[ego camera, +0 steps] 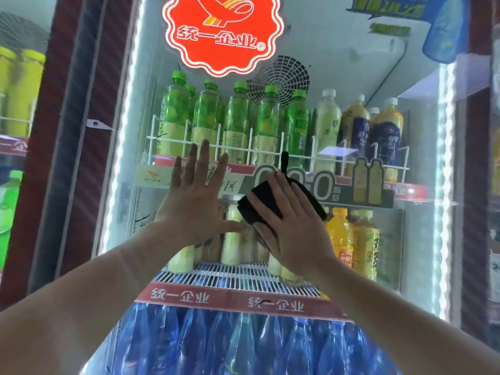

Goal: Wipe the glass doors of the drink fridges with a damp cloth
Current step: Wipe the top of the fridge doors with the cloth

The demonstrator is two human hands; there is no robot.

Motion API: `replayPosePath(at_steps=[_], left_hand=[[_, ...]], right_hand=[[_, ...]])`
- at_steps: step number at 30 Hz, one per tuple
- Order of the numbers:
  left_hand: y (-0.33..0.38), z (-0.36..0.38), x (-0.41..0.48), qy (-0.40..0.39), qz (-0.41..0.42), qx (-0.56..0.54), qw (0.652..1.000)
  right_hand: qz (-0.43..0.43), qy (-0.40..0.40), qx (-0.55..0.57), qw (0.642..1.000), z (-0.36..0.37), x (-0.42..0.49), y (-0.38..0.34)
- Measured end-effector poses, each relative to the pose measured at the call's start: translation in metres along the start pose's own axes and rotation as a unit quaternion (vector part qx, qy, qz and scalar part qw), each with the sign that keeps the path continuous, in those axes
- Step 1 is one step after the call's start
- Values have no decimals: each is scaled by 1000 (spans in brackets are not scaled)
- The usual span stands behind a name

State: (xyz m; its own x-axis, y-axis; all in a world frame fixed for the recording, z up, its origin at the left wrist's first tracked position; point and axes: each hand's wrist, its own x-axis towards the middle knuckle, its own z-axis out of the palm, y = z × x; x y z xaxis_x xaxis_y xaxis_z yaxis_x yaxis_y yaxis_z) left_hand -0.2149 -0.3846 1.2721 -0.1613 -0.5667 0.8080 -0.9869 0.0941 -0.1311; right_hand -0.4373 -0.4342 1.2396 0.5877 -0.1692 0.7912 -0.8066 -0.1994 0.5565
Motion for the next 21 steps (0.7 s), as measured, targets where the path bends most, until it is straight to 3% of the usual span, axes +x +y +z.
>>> replayPosePath(at_steps=[3,8,12,18,21], left_hand=[[-2,0,-1,5,6,23,1000],[-6,1,-3,-4,15,38,999],[-7,3,-2,5,19,50,999],[-9,5,-3,19,23,45,999],[-16,5,-7,29,25,58,998]], right_hand=[[-32,13,-15,999,-7,19,23],[-1,51,-10,999,-15,62,45],[57,90,6,994,-23,95,59],[215,106,52,969,-28,137,50],[211,126,49,968,-19,127,27]])
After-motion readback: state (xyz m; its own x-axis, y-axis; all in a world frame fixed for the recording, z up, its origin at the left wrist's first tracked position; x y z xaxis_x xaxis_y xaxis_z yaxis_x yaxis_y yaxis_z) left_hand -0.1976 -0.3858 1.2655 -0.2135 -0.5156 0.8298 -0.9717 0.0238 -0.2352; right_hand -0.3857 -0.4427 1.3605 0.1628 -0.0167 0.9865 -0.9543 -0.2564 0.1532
